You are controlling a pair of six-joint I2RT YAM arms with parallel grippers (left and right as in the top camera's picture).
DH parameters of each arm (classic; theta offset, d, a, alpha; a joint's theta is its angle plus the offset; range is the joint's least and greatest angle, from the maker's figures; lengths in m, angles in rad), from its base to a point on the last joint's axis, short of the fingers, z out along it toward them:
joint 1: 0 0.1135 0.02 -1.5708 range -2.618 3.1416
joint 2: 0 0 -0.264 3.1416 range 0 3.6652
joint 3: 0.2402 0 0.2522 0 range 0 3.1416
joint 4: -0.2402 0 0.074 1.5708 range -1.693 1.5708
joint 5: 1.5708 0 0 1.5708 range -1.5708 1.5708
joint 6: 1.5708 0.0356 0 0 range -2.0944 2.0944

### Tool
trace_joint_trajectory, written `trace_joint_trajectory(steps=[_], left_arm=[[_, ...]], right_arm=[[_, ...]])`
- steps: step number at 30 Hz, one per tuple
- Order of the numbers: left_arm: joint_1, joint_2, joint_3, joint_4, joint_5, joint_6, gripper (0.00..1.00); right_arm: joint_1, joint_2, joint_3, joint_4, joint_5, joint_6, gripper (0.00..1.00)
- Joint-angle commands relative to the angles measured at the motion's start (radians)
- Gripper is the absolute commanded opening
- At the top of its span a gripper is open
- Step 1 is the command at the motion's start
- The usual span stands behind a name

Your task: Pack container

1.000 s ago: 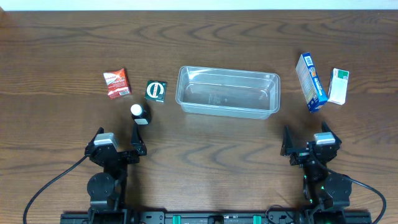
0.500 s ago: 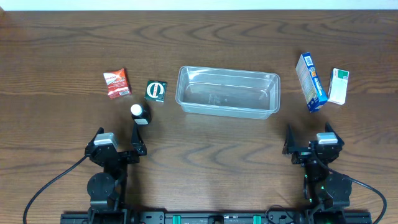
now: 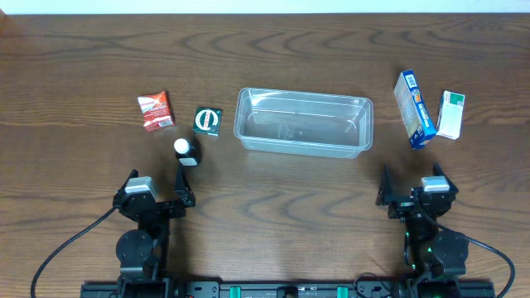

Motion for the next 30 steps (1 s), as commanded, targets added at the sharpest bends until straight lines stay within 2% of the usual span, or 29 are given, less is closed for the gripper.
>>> trace_joint_trajectory(steps=[1, 5, 8, 14, 19, 24, 27, 30], left_arm=[[0.006, -0.005, -0.023, -0.034, -0.011, 0.017, 0.98], [0.006, -0.005, -0.023, -0.034, -0.011, 0.017, 0.98], [0.006, -0.005, -0.023, -0.034, -0.011, 0.017, 0.98], [0.006, -0.005, -0.023, -0.034, -0.011, 0.017, 0.98], [0.006, -0.005, -0.023, -0.034, -0.011, 0.017, 0.98], [0.006, -0.005, -0.023, -0.034, -0.011, 0.017, 0.98], [0.006, -0.005, -0.023, -0.034, -0.011, 0.017, 0.98], [0.006, -0.005, -0.023, -0.034, -0.011, 0.017, 0.98]], right_arm=[[-0.005, -0.002, -0.002, -0.003, -0.055, 0.014, 0.99], [-0.005, 0.042, 0.077, -0.063, -0.062, 0.014, 0.99], [-0.013, 0.146, 0.211, -0.113, -0.045, 0.009, 0.99], [-0.075, 0.542, 0.599, -0.243, -0.066, 0.006, 0.99], [-0.144, 0.921, 0.974, -0.485, -0.182, -0.053, 0.99], [-0.188, 1.203, 1.266, -0.693, -0.246, -0.103, 0.99], [-0.198, 1.297, 1.354, -0.744, -0.241, -0.131, 0.99], [-0.202, 1.349, 1.368, -0.740, -0.241, -0.259, 0.99]])
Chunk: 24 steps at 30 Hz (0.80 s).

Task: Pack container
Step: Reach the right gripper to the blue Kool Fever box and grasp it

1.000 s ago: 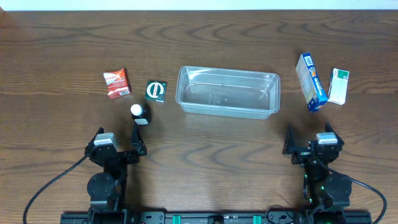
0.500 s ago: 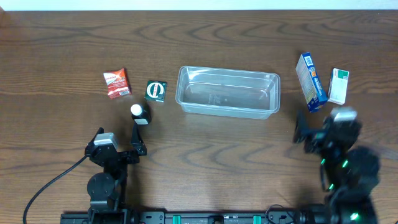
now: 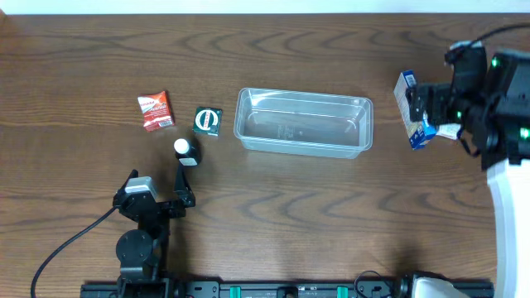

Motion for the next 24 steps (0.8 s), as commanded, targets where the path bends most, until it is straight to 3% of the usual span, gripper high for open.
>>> trace_joint_trajectory(steps=[1, 9, 24], left_arm=[[0.006, -0.005, -0.023, -0.033, -0.011, 0.016, 0.98], [0.006, -0.005, -0.023, -0.033, -0.011, 0.016, 0.98], [0.006, -0.005, -0.023, -0.033, -0.011, 0.016, 0.98]], right_arm=[[-0.018, 0.039, 0.031, -0.005, -0.024, -0.154, 0.99], [-0.049, 0.135, 0.031, -0.002, 0.137, -0.303, 0.94], [-0.082, 0.371, 0.031, 0.008, 0.008, -0.399, 0.94]])
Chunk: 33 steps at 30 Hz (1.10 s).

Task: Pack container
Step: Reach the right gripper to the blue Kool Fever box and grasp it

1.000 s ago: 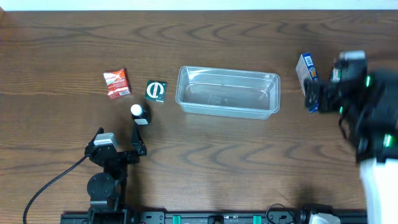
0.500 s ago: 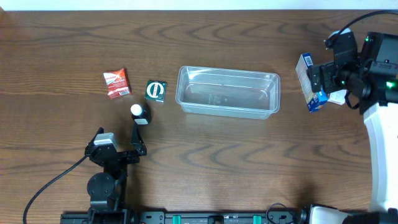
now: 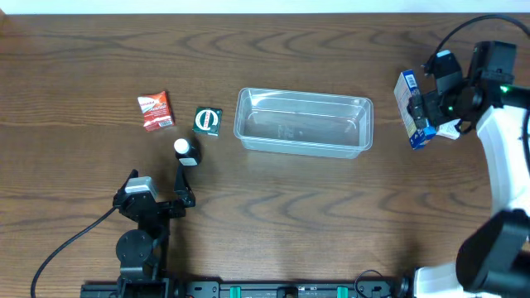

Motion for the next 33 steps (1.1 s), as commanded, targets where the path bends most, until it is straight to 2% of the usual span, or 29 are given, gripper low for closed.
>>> trace_joint_trajectory(steps=[1, 9, 19, 24, 33], left_arm=[[0.006, -0.005, -0.023, -0.033, -0.011, 0.016, 0.98], [0.006, -0.005, -0.023, -0.033, -0.011, 0.016, 0.98], [0.006, -0.005, -0.023, -0.033, -0.011, 0.016, 0.98], [0.006, -0.005, -0.023, -0.033, -0.011, 0.016, 0.98], [0.006, -0.005, -0.023, -0.033, -0.011, 0.016, 0.98]], right_arm=[[-0.006, 0.053, 0.021, 0.004, -0.031, -0.063, 0.94], [-0.006, 0.150, 0.021, 0.055, 0.015, -0.074, 0.91], [-0.009, 0.167, 0.022, 0.106, 0.117, -0.063, 0.54], [-0.009, 0.167, 0.022, 0.113, 0.120, -0.063, 0.30], [-0.001, 0.167, 0.022, 0.107, 0.112, -0.062, 0.24]])
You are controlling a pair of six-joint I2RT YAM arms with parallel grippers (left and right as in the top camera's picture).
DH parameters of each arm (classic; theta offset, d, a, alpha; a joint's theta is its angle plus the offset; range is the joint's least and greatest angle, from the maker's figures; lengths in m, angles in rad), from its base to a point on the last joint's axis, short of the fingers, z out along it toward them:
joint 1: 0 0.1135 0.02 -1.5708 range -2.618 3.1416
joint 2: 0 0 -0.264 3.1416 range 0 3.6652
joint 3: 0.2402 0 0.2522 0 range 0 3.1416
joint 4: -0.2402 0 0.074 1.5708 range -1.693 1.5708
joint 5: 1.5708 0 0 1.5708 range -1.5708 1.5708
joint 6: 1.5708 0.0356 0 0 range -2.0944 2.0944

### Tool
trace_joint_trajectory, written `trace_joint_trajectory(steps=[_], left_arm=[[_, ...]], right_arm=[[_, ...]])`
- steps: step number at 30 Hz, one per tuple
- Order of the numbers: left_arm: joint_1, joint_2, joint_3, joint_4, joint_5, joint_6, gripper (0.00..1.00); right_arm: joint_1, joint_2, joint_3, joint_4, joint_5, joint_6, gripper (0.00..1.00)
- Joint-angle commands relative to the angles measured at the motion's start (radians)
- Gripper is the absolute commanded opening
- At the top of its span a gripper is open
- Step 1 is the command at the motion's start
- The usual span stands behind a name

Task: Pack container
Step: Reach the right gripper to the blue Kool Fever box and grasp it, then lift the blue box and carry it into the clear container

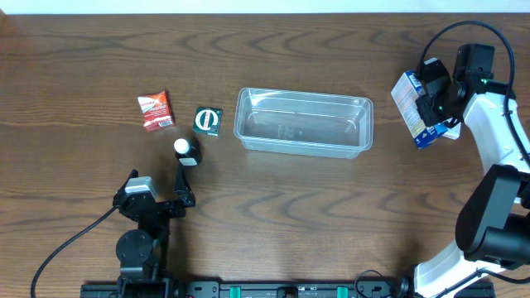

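Note:
A clear plastic container (302, 124) lies at the table's centre with nothing in it. To its right the blue box (411, 109) sits tilted, its face turned up, and my right gripper (432, 93) is shut on its right side. The white and green box (451, 131) is mostly hidden under that arm. Left of the container lie a red packet (155, 110), a green packet (207, 121) and a small dark bottle with a white cap (187, 151). My left gripper (185, 190) rests open near the front left, just below the bottle.
The right arm reaches in from the right edge and curves over the far right of the table. The left arm's base and its cable sit at the front left. A rail runs along the front edge.
The right gripper has shifted slightly up and left onto the blue box. The box has tipped from lying narrow-side up to showing its face. The left arm has not moved.
Both arms first rested at the front edge with all the items untouched. The right arm then stood over the blue and white boxes at the far right, then closer at the blue box's right side. Now it holds the tilted blue box. The left arm stayed put.

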Motion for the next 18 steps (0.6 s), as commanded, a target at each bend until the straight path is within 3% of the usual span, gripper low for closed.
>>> trace_joint_trajectory(steps=[1, 18], left_arm=[[0.006, -0.005, -0.023, -0.033, -0.011, 0.017, 0.98], [0.006, -0.005, -0.023, -0.033, -0.011, 0.017, 0.98]], right_arm=[[0.002, 0.003, 0.019, -0.002, 0.002, 0.005, 0.22], [0.017, 0.003, -0.006, 0.000, -0.021, 0.031, 0.30]])
